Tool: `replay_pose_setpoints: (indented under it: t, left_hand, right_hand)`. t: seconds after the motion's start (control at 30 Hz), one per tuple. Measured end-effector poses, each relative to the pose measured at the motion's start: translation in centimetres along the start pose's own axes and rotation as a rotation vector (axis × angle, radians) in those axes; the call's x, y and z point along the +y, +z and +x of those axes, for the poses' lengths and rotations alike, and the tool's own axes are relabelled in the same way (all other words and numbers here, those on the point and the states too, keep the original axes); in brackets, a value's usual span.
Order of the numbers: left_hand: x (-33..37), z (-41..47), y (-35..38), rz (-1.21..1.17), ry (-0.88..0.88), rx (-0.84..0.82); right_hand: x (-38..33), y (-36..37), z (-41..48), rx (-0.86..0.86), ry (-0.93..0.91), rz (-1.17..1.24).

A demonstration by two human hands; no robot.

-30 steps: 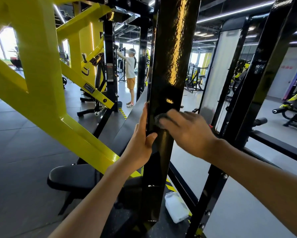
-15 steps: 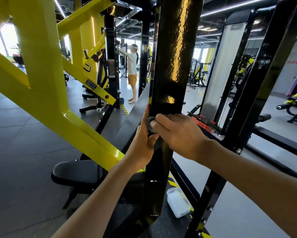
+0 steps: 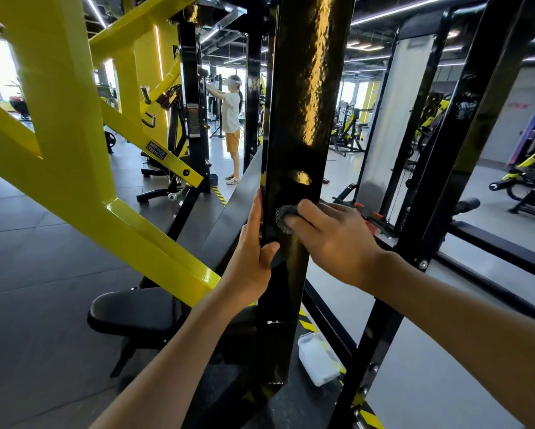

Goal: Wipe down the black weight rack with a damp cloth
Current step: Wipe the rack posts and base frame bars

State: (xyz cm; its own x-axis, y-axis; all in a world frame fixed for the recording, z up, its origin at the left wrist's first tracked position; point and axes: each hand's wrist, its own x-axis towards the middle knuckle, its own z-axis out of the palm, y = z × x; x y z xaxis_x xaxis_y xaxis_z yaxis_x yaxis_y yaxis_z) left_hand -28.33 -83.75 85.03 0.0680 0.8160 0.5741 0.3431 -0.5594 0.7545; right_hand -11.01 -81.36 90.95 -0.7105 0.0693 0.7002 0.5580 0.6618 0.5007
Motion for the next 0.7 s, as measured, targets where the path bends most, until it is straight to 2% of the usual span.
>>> replay_pose_setpoints:
  t: [0.03, 0.13, 0.17, 0.27, 0.3, 0.4, 0.43, 0.53, 0.57, 0.67, 0.7]
  left_hand:
    - [0.0, 0.0, 0.0, -0.010, 0.000, -0.003]
    - [-0.2, 0.0, -0.1, -0.018, -0.013, -0.007]
    - [-0.4, -0.1, -0.2, -0.009, -0.008, -0.009]
    - [-0.9, -0.1, -0.3, 0.025, 0.012, -0.028]
    - [-1.0, -0.1, -0.3, 0.018, 0.003, -0.032]
    - [-0.9, -0.3, -0.1, 0.011, -0.001, -0.014]
    - [-0.9, -0.3, -0.1, 0.021, 0.002, -0.008]
    - [-1.2, -0.3, -0.1, 0.017, -0.003, -0.011]
    - [-1.4, -0.3, -0.1, 0.006, -0.012, -0.010]
    - [-1.9, -0.3, 0.0, -0.008, -0.059, 0.001]
    - [-2.1, -0.5, 0.1, -0.010, -0.075, 0.003]
  right_hand:
    - [0.3, -0.1, -0.1, -0.009, -0.014, 0.001]
    - [0.3, -0.1, -0.2, 0.091, 0.269, 0.073]
    - [-0.2, 0.2, -0.5, 0.085, 0.314, 0.089]
    - [-1.0, 0.9, -1.8, -0.062, 0.154, 0.080]
    - [-0.6, 0.6, -1.8, -0.060, 0.147, 0.087]
    - [-0.4, 0.0, -1.1, 0.087, 0.316, 0.108]
    - [-1.0, 0.2, -1.1, 0.068, 0.298, 0.100]
    - [-1.9, 0.4, -1.4, -0.122, 0.059, 0.059]
    - [-1.6, 0.4, -1.2, -0.113, 0.064, 0.051]
    - [-1.3, 0.0, 0.3, 0.059, 0.294, 0.072]
    - [-1.8, 0.2, 0.6, 0.063, 0.279, 0.075]
